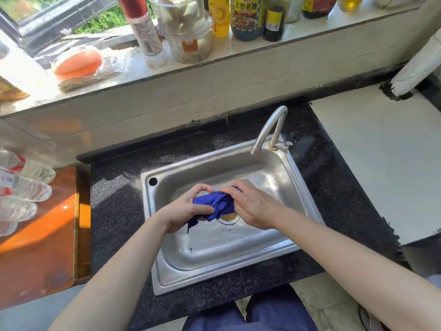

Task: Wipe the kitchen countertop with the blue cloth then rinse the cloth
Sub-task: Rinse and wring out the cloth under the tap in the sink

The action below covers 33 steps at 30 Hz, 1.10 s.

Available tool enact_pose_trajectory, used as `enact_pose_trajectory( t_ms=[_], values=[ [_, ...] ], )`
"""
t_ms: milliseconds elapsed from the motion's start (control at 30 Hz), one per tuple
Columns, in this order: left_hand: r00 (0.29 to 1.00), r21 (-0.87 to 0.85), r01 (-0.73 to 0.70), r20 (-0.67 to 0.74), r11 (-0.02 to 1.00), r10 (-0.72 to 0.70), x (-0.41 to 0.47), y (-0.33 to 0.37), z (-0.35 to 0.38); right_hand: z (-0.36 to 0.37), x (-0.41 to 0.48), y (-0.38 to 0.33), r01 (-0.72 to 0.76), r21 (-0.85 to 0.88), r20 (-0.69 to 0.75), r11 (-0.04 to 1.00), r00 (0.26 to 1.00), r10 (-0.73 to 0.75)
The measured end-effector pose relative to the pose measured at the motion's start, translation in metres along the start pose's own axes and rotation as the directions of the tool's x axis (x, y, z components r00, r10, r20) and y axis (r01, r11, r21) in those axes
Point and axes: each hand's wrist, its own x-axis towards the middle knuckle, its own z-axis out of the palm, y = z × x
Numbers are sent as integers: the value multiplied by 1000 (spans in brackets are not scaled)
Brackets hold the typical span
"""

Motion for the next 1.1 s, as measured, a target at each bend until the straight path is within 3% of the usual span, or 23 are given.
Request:
enact_pose_trajectory(
  t_ms=[133,267,333,400,500,633,700,833,933,1000,1100],
  values=[
    [998,32,-55,40,998,54,0,1,6,2,9,-3,2,-247,5,969,1000,-1],
    [975,152,-180,-100,972,196,3,5,10,-9,23,-1,-177,-274,61,945,978,201],
    [952,182,-226,-167,957,257,4,3,6,-18,28,1,-181,-277,87,944,973,212],
    [926,197,-265,-222,944,306,7,2,2,-25,28,-1,-199,-184,102,963,970,220],
    [888,254,-313,-263,915,376,8,4,6,-28,25,-7,-318,104,135,943,943,303],
    [853,280,-362,-284,889,437,5,-1,9,-17,27,-13,-448,501,242,741,894,377],
    [858,241,-353,-301,904,415,6,-2,8,-10,29,-14,-460,562,223,688,885,409],
    [920,150,-216,-299,965,253,2,-3,-1,-7,25,-12,-441,469,164,765,895,416],
    [979,-26,-127,-162,992,121,-7,-6,-11,-15,17,-11,-375,458,140,806,926,351],
    [997,-181,-57,-62,982,47,-11,-3,-12,-19,15,-10,-319,324,114,890,948,298],
    [999,-254,-44,-21,966,39,-12,-2,-14,-25,11,-12,-219,214,101,952,974,201]
  ],
)
